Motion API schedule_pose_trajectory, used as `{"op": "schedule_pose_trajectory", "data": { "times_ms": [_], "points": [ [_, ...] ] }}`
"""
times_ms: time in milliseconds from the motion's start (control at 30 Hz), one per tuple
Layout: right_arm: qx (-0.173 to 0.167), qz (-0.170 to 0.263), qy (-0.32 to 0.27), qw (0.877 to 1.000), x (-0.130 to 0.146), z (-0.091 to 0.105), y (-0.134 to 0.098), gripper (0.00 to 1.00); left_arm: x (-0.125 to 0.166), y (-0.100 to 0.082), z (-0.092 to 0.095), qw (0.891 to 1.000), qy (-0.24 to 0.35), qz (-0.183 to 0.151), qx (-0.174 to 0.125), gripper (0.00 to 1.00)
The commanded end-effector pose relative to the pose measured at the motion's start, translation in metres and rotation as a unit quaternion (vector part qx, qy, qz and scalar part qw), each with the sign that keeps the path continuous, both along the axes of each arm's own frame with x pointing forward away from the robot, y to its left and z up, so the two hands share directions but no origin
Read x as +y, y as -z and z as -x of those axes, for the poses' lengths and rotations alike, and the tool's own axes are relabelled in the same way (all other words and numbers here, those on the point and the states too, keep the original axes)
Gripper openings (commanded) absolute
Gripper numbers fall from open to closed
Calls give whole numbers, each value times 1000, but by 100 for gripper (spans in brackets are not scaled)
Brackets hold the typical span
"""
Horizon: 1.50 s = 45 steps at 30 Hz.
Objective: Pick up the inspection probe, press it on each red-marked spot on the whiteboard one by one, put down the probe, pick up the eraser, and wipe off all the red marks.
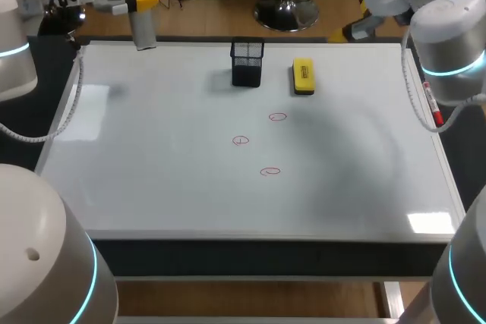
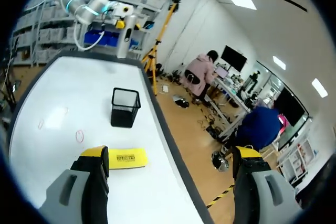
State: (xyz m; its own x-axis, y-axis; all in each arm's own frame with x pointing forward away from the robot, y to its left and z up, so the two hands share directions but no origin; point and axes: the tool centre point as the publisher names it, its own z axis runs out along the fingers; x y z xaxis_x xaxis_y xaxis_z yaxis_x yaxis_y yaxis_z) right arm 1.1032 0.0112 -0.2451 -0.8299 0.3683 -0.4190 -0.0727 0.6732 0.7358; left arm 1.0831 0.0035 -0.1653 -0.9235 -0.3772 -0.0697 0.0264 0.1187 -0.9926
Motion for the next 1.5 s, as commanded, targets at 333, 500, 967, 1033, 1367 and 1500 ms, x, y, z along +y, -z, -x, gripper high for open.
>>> {"op": "schedule_pose_trajectory", "data": {
  "times_ms": [333,500,967,1033,1367,1500],
  "points": [
    [101,356,-329,869,11,2,8,100,0,0,1,1000,-1,1,-1,0],
    [107,395,-387,826,16,5,14,100,0,0,1,1000,-1,1,-1,0],
    [124,482,-506,705,22,21,29,100,0,0,1,1000,-1,1,-1,0],
    [116,474,-511,708,22,21,30,100,0,0,1,1000,-1,1,-1,0],
    [109,463,-504,720,23,20,30,100,0,0,1,1000,-1,1,-1,0],
    [109,463,-504,720,23,20,30,100,0,0,1,1000,-1,1,-1,0]
  ]
}}
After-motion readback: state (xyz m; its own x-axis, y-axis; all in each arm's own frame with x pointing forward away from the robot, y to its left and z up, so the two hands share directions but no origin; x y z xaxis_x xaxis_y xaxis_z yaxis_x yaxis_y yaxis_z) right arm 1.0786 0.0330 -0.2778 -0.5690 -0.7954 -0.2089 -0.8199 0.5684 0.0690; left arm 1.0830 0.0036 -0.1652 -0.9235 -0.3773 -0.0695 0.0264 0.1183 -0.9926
